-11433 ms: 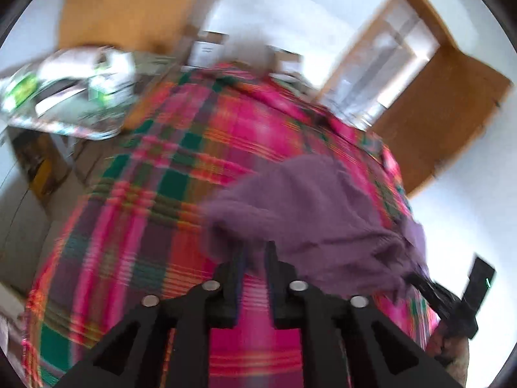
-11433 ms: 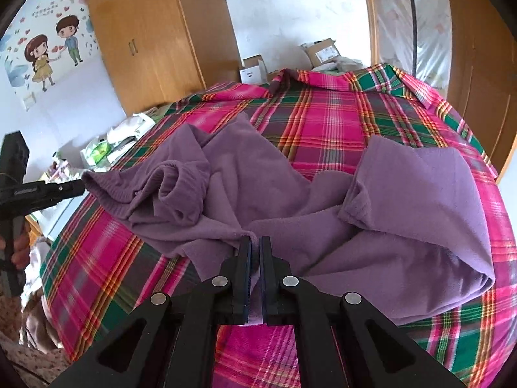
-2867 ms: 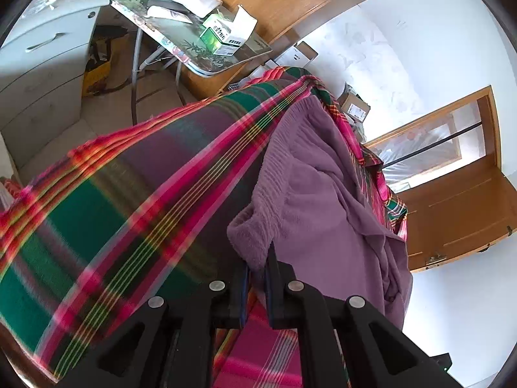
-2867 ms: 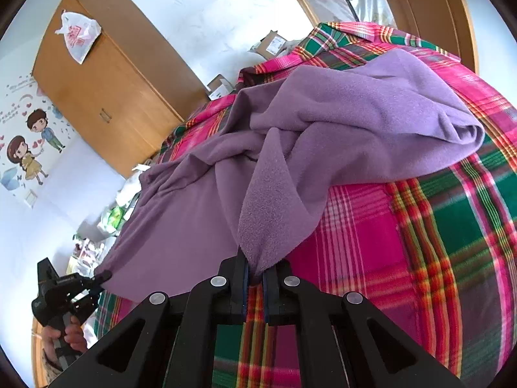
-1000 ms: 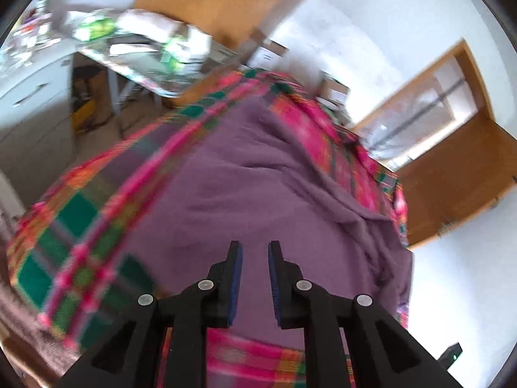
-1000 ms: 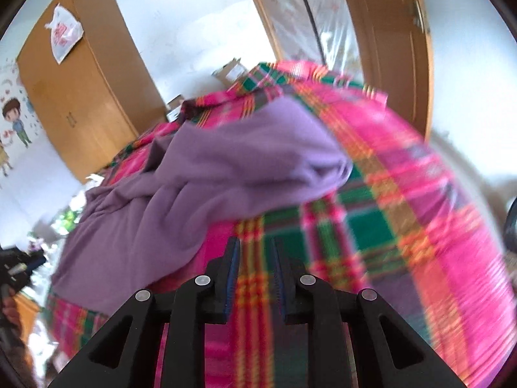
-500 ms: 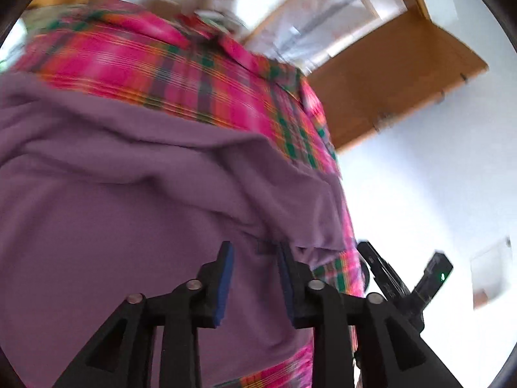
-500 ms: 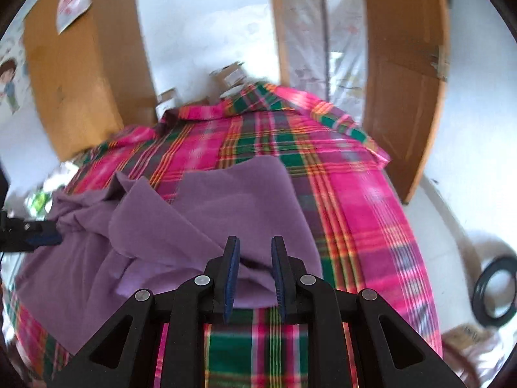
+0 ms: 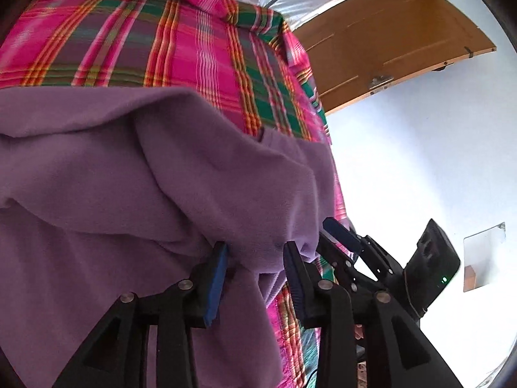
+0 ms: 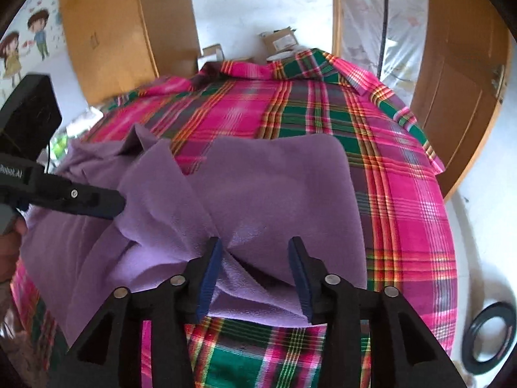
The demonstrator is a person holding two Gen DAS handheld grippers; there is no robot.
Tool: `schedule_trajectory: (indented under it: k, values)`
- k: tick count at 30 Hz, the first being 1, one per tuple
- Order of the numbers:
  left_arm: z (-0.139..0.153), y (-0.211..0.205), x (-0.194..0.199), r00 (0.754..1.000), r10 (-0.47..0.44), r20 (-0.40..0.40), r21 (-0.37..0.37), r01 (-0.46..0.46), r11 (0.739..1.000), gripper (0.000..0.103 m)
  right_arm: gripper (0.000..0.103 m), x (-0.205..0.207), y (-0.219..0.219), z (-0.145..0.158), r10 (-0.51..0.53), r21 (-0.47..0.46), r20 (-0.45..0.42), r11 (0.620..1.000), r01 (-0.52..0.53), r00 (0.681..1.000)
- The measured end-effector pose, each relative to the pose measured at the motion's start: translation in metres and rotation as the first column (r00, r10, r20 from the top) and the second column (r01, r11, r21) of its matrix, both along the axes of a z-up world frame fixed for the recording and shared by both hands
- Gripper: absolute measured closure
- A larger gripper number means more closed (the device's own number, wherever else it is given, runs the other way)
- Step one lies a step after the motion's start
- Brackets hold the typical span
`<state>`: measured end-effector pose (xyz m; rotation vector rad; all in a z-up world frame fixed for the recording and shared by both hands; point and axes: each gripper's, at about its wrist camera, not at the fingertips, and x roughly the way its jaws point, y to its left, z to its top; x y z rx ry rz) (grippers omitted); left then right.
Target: Fold clothes
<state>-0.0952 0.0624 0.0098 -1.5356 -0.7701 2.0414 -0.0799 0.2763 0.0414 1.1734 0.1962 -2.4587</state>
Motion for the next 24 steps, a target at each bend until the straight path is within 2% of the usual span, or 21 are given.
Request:
schedule_trajectory:
  k: [5,9,10,14,18,21,24]
  values:
    - [-0.005,0.003,-0.005,1.0,0.007,0.024,0.015,-0.007,1.0,0.067,0.057,-0.006,-0.007,0.003,-0.015,0.063,-0.026,0.998,0.016,1.0]
    - [-0.008,0.003,-0.007,0.999,0.023,0.042,0.031,-0.025,0.999,0.067,0.057,-0.009,0.001,0.01,-0.017,0.006,-0.028,1.0,0.017,0.999]
    - [-0.009,0.002,-0.008,0.999,0.028,0.043,0.042,-0.03,0.999,0.067,0.057,-0.008,-0.001,0.009,-0.002,0.029,-0.028,1.0,0.003,1.0]
    - [-0.008,-0.004,-0.007,0.999,0.042,0.01,0.058,-0.043,0.997,0.087,0.057,-0.004,-0.01,-0.003,0.039,0.142,-0.024,0.989,-0.035,0.999]
    - [-0.007,-0.009,-0.004,0.999,0.041,-0.02,0.069,-0.04,0.997,0.089,0.057,-0.008,-0.008,-0.014,0.001,0.184,-0.021,0.983,0.003,1.0]
    - [-0.008,-0.012,0.0,0.999,0.038,-0.02,0.077,-0.036,0.996,0.089,0.057,-0.006,-0.012,-0.016,0.03,0.178,-0.02,0.984,-0.026,0.999]
    - [-0.009,-0.011,0.0,0.999,0.032,-0.021,0.075,-0.03,0.997,0.089,0.057,-0.004,-0.021,-0.021,0.063,0.234,-0.032,0.971,-0.054,0.998]
